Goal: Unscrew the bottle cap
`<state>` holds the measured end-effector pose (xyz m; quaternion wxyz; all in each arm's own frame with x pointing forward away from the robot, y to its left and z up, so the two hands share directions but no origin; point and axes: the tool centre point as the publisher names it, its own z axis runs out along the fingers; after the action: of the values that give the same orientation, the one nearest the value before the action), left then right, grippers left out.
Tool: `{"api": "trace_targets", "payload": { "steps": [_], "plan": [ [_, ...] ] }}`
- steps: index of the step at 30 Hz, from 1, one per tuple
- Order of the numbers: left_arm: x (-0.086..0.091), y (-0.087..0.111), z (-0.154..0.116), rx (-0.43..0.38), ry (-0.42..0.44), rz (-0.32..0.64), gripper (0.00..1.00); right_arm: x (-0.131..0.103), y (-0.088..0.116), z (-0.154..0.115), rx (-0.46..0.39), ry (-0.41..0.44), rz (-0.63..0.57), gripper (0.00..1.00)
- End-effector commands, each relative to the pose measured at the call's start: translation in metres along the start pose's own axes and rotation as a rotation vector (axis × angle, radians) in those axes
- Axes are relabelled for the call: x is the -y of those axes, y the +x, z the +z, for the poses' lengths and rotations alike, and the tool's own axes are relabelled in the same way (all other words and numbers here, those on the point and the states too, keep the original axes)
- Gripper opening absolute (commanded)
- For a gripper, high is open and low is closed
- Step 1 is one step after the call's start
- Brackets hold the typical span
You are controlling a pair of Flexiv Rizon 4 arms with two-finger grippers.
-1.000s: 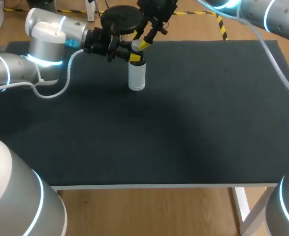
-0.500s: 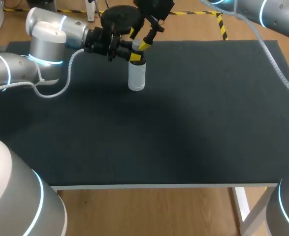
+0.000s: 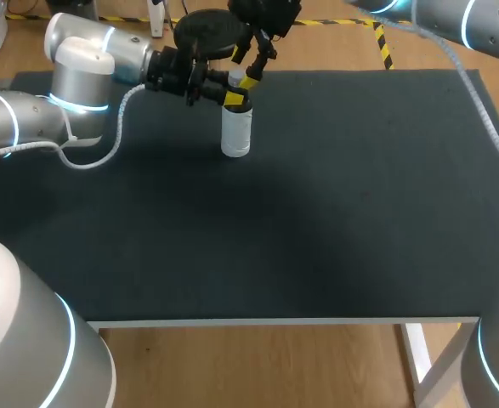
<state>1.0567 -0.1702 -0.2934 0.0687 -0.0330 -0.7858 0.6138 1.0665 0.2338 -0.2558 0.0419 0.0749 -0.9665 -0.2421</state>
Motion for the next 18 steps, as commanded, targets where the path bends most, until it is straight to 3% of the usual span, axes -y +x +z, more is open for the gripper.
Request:
{"api": "trace_targets", "payload": {
  "steps": [1,18],
  "plan": [
    [-0.0010,-0.0016,-0.0001,-0.005,0.000,-0.001,0.00,-0.0024,0.0080,-0.0042,0.060,0.028,0.013,1.00],
    [-0.0010,-0.0016,-0.0001,-0.005,0.000,-0.001,0.00,0.0005,0.0066,-0.0004,0.043,0.053,0.044,1.00]
  ]
}}
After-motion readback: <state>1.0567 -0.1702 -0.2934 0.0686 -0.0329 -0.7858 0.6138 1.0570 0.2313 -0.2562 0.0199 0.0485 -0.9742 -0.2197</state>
